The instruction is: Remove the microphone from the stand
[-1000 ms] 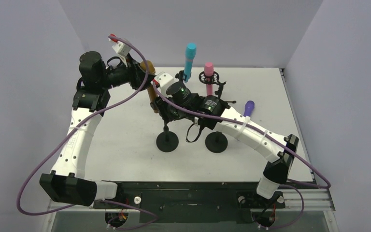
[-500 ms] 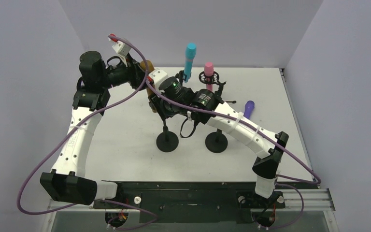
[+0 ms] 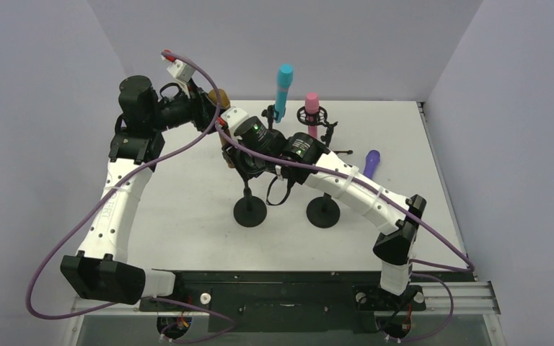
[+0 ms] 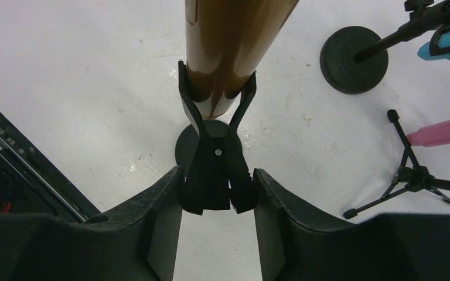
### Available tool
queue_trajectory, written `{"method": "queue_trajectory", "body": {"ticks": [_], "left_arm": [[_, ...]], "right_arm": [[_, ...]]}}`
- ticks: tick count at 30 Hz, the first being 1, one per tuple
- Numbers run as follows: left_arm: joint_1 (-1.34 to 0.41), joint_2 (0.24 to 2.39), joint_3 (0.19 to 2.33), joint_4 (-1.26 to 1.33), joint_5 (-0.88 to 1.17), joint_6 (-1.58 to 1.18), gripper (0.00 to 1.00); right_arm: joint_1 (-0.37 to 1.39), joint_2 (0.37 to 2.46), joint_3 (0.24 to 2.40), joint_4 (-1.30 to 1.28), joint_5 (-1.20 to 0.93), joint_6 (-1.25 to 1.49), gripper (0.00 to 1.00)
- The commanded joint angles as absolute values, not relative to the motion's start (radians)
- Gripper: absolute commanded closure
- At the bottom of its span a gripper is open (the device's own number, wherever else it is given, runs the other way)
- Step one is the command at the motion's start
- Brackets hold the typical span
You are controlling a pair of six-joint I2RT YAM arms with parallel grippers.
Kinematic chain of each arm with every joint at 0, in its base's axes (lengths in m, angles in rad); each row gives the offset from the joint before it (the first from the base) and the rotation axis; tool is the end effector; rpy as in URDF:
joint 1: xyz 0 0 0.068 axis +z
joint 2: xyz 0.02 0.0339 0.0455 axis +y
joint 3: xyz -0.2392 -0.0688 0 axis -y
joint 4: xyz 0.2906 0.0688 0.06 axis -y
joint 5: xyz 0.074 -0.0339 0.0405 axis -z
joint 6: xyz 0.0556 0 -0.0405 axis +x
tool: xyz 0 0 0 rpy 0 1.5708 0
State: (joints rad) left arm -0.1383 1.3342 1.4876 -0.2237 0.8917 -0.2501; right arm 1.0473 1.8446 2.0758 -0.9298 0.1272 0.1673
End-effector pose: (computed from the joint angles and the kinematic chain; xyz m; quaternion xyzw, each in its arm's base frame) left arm 0.3413 -0.0912 0.4421 0.2567 0.6754 -0.4282 0.5427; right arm 0.2324 0.3885 0.3857 -0.3610 0.8299 0.1933 0.3790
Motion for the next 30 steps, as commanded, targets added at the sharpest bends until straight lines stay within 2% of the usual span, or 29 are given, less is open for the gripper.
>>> {"method": "queue_trajectory", "body": {"ticks": [1, 3, 10, 17, 24, 30], "left_arm": [[-0.149, 1.341, 1.522, -0.23, 0.929, -0.252, 1.0], [-0.148, 1.342, 1.523, -0.225, 0.928, -0.252, 1.0], [-0.147, 1.315, 1.472, -0.11, 0.95, -0.314, 1.0], [-0.149, 1.302, 1.457, -0.098, 0.972, -0.328, 1.0], [-0.148, 1.283, 1.426, -0.053, 0.984, -0.337, 1.0], [-0.146, 1.269, 1.393, 0.058, 1.054, -0.392, 1.0]], "right_arm": [[1.051, 1.863, 2.116, -0.959, 0.129, 0.162, 0.89], [1.052, 1.86, 2.108, -0.961, 0.131, 0.165, 1.0], [1.052, 1.813, 2.037, -0.901, 0.115, 0.15, 1.0], [1.039, 1.722, 1.904, -0.833, -0.036, 0.087, 1.0], [1.054, 1.723, 1.975, -0.903, 0.042, 0.074, 1.0], [1.054, 1.731, 1.952, -0.926, 0.144, 0.041, 1.0]]}}
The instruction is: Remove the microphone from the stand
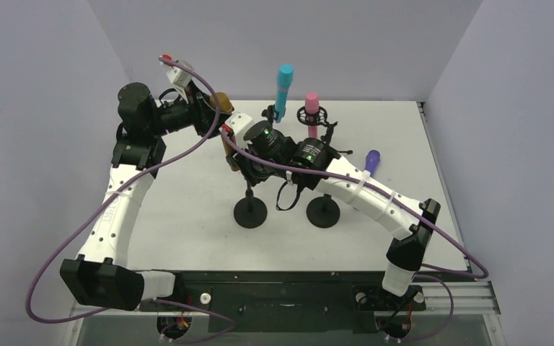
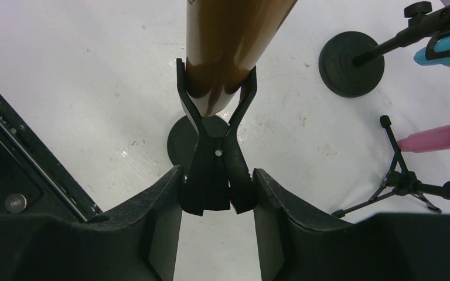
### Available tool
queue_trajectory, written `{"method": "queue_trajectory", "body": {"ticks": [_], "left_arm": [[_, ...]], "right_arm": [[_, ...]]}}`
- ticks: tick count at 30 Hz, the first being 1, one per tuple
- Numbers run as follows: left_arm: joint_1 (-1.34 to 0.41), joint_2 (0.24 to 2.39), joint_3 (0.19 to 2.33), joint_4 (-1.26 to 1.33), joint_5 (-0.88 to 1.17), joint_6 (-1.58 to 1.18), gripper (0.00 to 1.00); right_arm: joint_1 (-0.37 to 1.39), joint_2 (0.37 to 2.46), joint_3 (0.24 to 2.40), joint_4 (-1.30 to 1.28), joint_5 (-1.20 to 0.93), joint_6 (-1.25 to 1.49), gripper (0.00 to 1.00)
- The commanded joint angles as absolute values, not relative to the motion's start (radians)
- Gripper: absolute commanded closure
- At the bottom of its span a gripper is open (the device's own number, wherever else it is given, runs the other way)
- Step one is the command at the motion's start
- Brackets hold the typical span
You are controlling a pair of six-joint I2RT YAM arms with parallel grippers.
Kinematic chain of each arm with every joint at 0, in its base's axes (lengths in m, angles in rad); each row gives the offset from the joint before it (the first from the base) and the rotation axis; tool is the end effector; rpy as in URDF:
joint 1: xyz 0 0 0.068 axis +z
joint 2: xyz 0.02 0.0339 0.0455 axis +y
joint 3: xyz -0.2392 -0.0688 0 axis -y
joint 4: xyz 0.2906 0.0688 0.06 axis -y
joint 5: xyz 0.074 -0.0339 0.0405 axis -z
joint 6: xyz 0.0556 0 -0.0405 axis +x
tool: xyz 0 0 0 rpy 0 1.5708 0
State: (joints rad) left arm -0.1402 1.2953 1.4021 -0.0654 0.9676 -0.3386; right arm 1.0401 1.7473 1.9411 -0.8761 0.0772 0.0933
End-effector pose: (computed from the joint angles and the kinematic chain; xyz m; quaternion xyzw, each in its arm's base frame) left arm 0.3332 -0.0933 0.4387 0.2733 0.6431 -0.4643 0.5442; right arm 0.2244 0.3739 0.3822 -0.3966 0.8106 0.2012 0.3810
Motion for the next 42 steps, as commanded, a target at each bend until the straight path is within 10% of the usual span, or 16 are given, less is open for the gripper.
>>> {"method": "queue_trajectory", "body": {"ticks": [1, 10, 42], "left_arm": [[-0.146, 1.269, 1.394, 0.063, 1.071, -0.396, 1.0], [-0.138, 1.263, 1.386, 0.124, 1.13, -0.447, 1.0], [-0.12, 1.101, 1.418, -0.226, 0.203, -0.259, 1.0]], "right_arm": [[1.052, 1.728, 1.939, -0.924, 0.14, 0.023, 1.0], [1.041, 1.649, 1.9, -0.892, -0.109, -0.1, 1.0], [0.994, 1.826, 1.989, -0.717, 0.286, 0.106, 1.0]]}}
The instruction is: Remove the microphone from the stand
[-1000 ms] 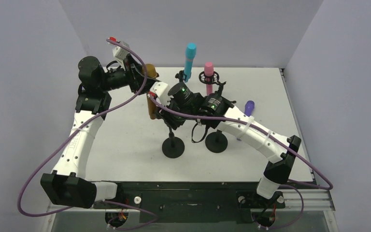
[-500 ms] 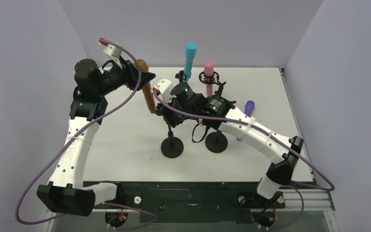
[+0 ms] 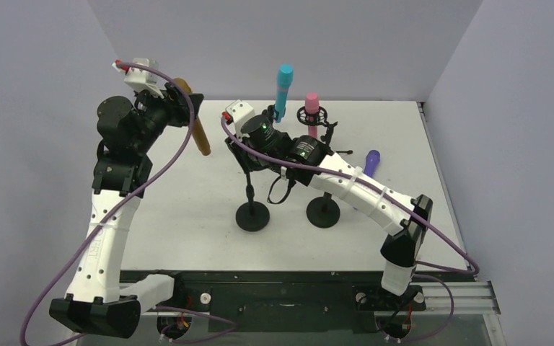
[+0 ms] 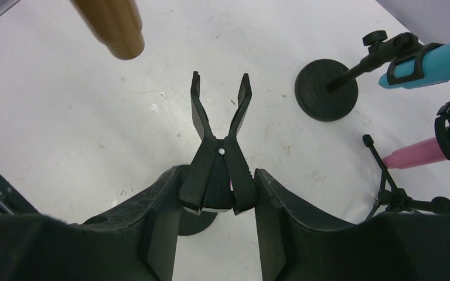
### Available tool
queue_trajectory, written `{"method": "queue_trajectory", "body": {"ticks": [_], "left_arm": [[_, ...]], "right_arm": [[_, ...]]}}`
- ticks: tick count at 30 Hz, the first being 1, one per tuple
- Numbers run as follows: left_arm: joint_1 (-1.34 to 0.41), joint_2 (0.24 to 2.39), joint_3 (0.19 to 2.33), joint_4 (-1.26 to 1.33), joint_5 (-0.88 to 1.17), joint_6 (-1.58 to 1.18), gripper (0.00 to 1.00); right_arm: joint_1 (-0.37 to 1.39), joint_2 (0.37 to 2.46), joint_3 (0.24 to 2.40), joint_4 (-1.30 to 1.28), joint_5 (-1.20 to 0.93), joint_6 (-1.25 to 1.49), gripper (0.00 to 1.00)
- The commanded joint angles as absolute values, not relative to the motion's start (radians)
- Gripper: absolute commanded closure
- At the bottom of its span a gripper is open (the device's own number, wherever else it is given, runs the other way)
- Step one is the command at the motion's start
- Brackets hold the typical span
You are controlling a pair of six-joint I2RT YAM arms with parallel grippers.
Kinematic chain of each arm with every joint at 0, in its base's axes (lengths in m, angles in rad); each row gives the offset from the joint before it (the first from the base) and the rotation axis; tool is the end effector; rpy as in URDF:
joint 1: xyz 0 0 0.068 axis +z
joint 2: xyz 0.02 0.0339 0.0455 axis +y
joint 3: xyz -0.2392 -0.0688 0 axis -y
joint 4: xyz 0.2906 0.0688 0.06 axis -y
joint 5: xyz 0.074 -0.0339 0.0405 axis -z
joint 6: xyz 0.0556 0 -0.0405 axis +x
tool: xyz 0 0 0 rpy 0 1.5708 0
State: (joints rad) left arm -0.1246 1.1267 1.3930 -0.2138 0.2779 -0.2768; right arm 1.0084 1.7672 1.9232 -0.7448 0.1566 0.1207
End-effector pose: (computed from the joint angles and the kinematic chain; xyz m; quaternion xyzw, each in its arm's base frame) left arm 0.3048 -0.0535 0.4705 0.0484 0.6873 -0.2366 0.6850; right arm 0.2482 0.3775 0.3809 -0.3442 0.8098 0.1932 0.4340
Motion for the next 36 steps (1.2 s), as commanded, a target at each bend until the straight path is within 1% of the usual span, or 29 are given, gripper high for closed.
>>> {"method": "queue_trajectory", "body": {"ticks": [1, 5, 10, 13, 19, 20, 21, 22, 23, 24, 26, 28, 36], "left_arm": [[-0.12, 1.095, 1.413, -0.228, 0.196, -0.258, 1.0], [-0.119, 1.064, 1.385, -0.236, 0.189, -0.25, 1.0], [-0.12, 1.065, 1.373, -0.236, 0.223, -0.259, 1.0], [-0.12, 1.067, 1.357, -0.217, 0.25, -0.278, 1.0], [-0.121, 1.076, 1.358, -0.225, 0.312, -0.287, 1.0], [-0.121, 1.076, 1.361, -0.228, 0.318, -0.286, 1.0], [-0.121, 1.076, 1.365, -0.232, 0.32, -0.286, 1.0], [-0.121, 1.077, 1.366, -0.235, 0.319, -0.282, 1.0], [-0.12, 1.077, 1.372, -0.24, 0.322, -0.282, 1.0], [-0.121, 1.078, 1.375, -0.242, 0.324, -0.28, 1.0], [-0.12, 1.08, 1.384, -0.249, 0.328, -0.279, 1.0], [-0.121, 1.084, 1.396, -0.256, 0.333, -0.277, 1.0], [-0.12, 1.103, 1.434, -0.273, 0.353, -0.267, 1.0]], "right_arm": [[0.995, 1.835, 2.009, -0.722, 0.309, 0.107, 1.0], [1.018, 1.831, 2.023, -0.74, 0.385, 0.096, 1.0], [1.02, 1.801, 2.016, -0.771, 0.395, 0.107, 1.0], [1.019, 1.763, 1.972, -0.756, 0.408, 0.115, 1.0], [0.988, 1.724, 1.877, -0.731, 0.34, 0.164, 1.0], [0.987, 1.717, 1.864, -0.728, 0.336, 0.166, 0.88], [0.987, 1.714, 1.859, -0.721, 0.335, 0.171, 0.81], [0.986, 1.708, 1.853, -0.719, 0.331, 0.173, 0.68], [0.987, 1.705, 1.855, -0.714, 0.329, 0.176, 0.63], [0.988, 1.701, 1.856, -0.713, 0.323, 0.178, 0.55], [0.99, 1.701, 1.869, -0.709, 0.316, 0.18, 0.47], [0.992, 1.705, 1.886, -0.707, 0.307, 0.181, 0.41], [0.992, 1.706, 1.921, -0.682, 0.289, 0.179, 0.32]]}}
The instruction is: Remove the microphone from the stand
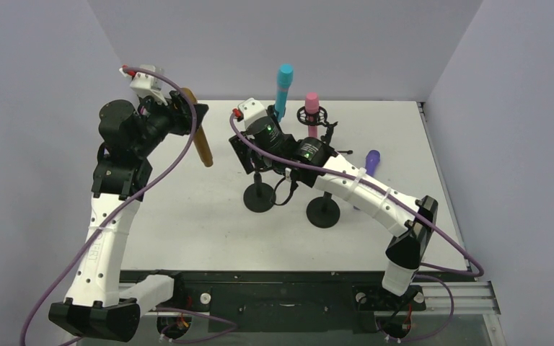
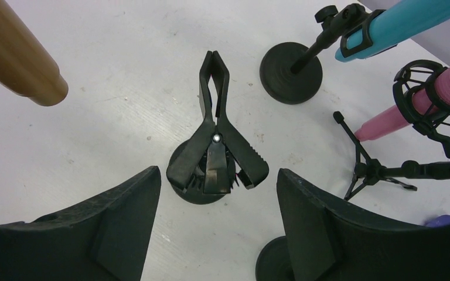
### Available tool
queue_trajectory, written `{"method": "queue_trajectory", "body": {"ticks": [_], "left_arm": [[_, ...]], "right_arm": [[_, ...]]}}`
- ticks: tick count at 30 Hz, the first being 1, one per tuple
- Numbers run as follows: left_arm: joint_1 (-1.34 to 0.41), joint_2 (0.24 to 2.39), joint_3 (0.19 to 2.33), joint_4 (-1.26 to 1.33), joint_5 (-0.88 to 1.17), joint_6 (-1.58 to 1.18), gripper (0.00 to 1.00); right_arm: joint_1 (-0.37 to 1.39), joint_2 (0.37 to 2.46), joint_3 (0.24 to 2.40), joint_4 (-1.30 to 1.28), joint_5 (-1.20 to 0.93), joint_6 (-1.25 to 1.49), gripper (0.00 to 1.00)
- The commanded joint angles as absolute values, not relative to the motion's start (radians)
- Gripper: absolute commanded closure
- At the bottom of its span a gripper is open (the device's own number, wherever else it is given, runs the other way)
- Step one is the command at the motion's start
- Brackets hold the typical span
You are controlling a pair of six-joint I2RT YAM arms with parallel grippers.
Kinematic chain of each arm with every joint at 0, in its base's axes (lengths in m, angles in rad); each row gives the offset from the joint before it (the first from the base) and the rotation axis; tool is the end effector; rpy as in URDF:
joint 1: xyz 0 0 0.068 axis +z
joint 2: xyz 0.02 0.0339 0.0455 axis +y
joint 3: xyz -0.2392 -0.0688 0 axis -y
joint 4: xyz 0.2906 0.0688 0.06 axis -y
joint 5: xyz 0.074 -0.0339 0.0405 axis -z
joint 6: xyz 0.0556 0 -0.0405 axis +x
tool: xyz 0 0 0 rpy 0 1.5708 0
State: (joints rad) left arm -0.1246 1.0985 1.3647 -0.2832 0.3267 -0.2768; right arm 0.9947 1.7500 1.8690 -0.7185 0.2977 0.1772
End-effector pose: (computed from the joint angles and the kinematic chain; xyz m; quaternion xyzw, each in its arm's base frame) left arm 0.2978 -0.0553 0.4587 0.0602 0.7102 -0.2515 0.6547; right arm 0.2583 0.3677 0.3712 -0.2841 0.8301 0.1460 0.4571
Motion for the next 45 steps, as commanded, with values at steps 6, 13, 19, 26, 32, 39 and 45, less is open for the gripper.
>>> {"method": "queue_trajectory", "body": {"ticks": [6, 13, 19, 26, 32, 39, 45], "left_arm": [[-0.121, 1.15, 1.588, -0.341, 0.402, -0.276, 1.0], [-0.132, 1.191, 1.69, -0.283, 0.583, -0.473, 1.0], [-0.224, 1.205, 1.659, -0.129, 0.677, -0.609, 1.0], [-0.36, 1.26, 1.647, 0.039, 0.695, -0.704, 1.0], [-0.399, 1.293, 1.637, 0.105, 0.711, -0.757, 1.0], [-0.414, 1.318, 1.62, 0.154, 0.718, -0.804, 0.98], [-0.416, 1.322, 1.673, -0.014, 0.662, -0.671, 0.02]], "right_arm": [[0.993, 1.627, 1.944, -0.651, 0.283, 0.155, 0.28], [1.015, 1.493, 1.904, -0.545, 0.093, 0.108, 0.26], [1.037, 1.495, 1.923, -0.52, 0.008, 0.113, 0.26], [1.051, 1.511, 1.936, -0.55, 0.044, 0.114, 0.29], [1.05, 1.439, 1.831, -0.477, 0.109, 0.133, 0.6], [1.038, 1.4, 1.774, -0.454, 0.159, 0.162, 1.0], [0.977, 1.376, 1.778, -0.486, 0.216, 0.249, 1.0]]}}
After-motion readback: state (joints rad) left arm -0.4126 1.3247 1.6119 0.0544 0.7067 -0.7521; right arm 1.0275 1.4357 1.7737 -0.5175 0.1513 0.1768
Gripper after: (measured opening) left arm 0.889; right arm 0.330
